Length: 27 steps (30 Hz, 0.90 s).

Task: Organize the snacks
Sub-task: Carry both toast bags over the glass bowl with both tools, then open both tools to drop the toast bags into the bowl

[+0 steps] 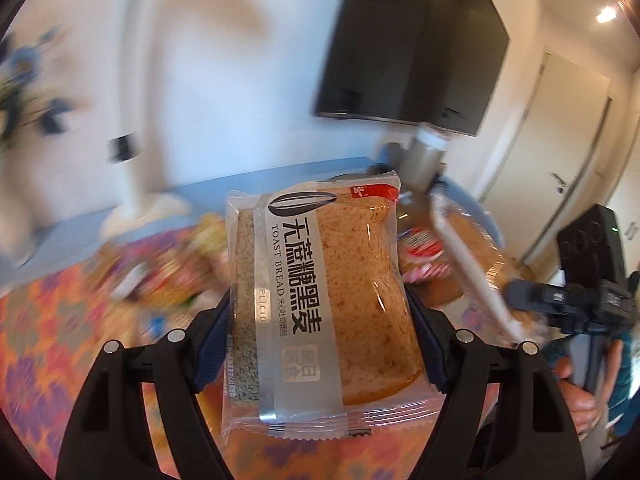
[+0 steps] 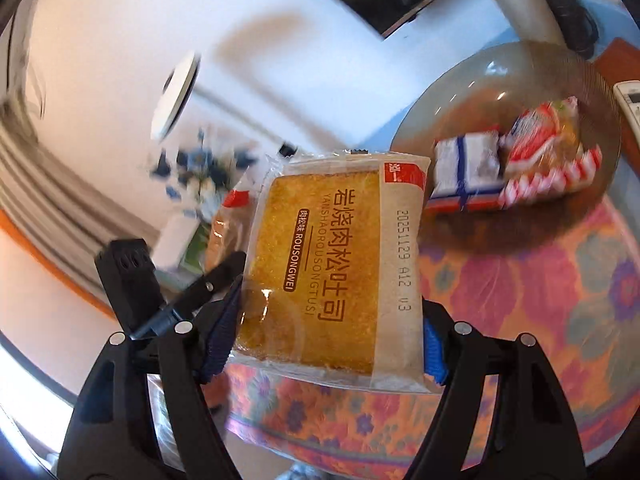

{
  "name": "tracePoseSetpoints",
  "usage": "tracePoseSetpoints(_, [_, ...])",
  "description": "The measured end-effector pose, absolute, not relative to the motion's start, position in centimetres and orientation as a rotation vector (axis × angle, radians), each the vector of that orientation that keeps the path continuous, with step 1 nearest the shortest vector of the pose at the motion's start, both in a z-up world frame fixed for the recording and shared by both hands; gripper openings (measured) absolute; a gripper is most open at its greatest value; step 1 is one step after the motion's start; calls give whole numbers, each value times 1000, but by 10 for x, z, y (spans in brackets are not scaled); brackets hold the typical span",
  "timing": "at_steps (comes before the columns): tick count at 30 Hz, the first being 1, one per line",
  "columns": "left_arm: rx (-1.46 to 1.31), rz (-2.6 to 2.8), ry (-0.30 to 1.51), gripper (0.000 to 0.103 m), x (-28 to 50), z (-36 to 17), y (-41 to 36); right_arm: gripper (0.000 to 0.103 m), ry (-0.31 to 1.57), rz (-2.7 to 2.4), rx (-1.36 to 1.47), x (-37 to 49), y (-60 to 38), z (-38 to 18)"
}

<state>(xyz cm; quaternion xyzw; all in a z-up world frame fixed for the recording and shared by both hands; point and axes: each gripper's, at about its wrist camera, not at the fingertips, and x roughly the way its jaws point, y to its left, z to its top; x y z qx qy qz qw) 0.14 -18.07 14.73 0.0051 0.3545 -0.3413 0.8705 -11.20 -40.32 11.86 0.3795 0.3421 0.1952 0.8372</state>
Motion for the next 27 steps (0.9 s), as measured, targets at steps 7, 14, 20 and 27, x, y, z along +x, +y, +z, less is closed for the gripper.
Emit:
tracePoseSetpoints(7, [-33, -788, 797, 75, 77, 140, -269, 75, 723, 105, 640, -47, -452, 145])
tracePoseSetpoints(14, [25, -733, 780, 89, 111, 124, -318, 84, 728, 58, 729, 11, -488, 126])
tracePoseSetpoints(20, [-11, -718, 721, 93, 98, 144, -266, 84, 723, 117, 699, -22, -492, 127])
tracePoseSetpoints(27, [-29, -674, 621, 92, 54, 193, -176, 84, 693, 208, 619, -54, -435, 163])
